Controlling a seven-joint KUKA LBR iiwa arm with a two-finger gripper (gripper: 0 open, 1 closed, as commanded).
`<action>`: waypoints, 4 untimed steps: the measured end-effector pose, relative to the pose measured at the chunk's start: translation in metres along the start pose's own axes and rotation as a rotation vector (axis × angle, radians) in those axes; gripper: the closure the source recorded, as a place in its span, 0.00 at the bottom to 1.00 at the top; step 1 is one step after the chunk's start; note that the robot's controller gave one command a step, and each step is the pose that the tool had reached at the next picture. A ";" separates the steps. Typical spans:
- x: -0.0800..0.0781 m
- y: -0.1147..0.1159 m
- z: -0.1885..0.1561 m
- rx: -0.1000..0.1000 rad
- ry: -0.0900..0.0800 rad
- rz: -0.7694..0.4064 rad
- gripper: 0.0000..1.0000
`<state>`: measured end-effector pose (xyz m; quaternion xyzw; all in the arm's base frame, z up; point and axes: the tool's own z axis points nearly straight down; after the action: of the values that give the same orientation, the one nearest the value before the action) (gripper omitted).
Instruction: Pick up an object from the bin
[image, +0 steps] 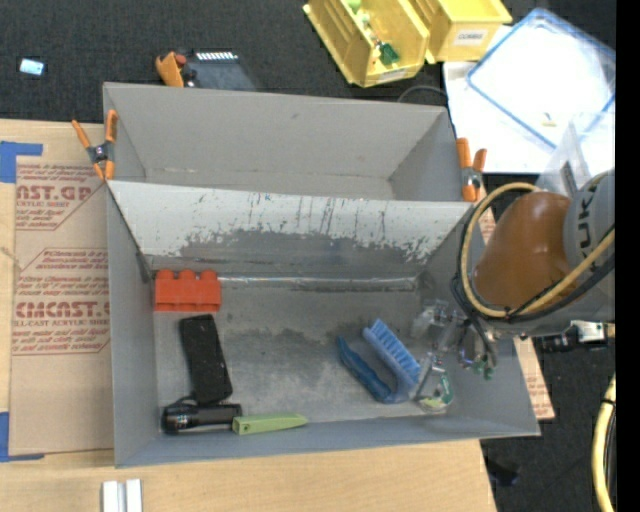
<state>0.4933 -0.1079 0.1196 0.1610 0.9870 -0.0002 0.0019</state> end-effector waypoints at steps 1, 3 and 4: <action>-0.011 0.006 0.016 0.001 0.006 0.375 0.00; -0.015 0.022 0.046 0.002 0.011 0.474 1.00; -0.015 0.022 0.046 0.002 0.011 0.475 1.00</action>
Offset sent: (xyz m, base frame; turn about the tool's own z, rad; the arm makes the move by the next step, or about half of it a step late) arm 0.0008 0.0045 -0.0496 0.1286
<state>0.5151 -0.0915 0.0735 0.3885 0.9214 -0.0001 -0.0037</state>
